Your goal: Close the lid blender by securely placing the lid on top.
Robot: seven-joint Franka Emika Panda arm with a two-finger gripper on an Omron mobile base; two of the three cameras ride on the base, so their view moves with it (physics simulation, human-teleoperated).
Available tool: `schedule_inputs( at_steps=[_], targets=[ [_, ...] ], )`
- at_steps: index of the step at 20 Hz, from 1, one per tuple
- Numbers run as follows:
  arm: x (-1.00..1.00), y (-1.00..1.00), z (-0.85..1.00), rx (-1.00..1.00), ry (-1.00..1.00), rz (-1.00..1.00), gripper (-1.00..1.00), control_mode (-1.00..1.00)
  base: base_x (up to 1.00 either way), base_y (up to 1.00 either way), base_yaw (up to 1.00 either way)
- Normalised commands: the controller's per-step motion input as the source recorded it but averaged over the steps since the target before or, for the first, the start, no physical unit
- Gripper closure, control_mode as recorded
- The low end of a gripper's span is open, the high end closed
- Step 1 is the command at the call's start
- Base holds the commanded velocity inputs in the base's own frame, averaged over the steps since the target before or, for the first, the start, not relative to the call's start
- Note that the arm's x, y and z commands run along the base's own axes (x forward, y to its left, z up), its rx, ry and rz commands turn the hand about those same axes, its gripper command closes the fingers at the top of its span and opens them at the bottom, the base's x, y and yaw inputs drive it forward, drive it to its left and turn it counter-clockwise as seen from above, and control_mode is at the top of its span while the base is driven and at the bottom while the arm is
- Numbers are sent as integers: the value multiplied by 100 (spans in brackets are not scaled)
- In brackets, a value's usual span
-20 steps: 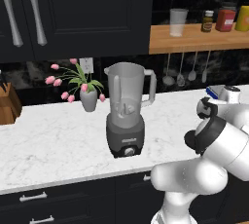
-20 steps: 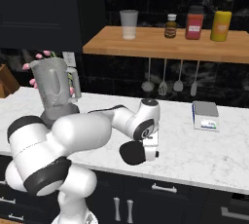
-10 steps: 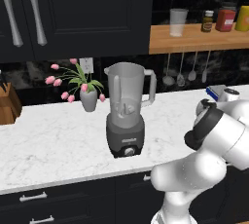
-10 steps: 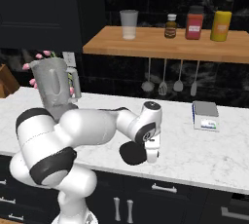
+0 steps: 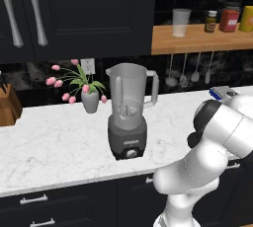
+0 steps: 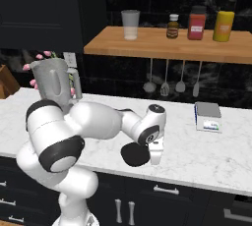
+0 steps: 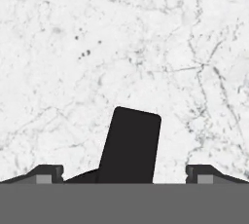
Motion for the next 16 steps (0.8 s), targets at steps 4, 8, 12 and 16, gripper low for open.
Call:
schedule_inputs(
  at_steps=[4, 8, 12, 16],
  targets=[
    [13, -6, -14, 2, 0, 0, -100, -100, 0, 0, 0],
    [12, -5, -16, 2, 0, 0, -100, -100, 0, 0, 0],
    [13, -1, -18, 0, 0, 0, -100, -100, 0, 0, 0],
    [14, 0, -20, 0, 0, 0, 100, -100, 0, 0, 0]
  ],
)
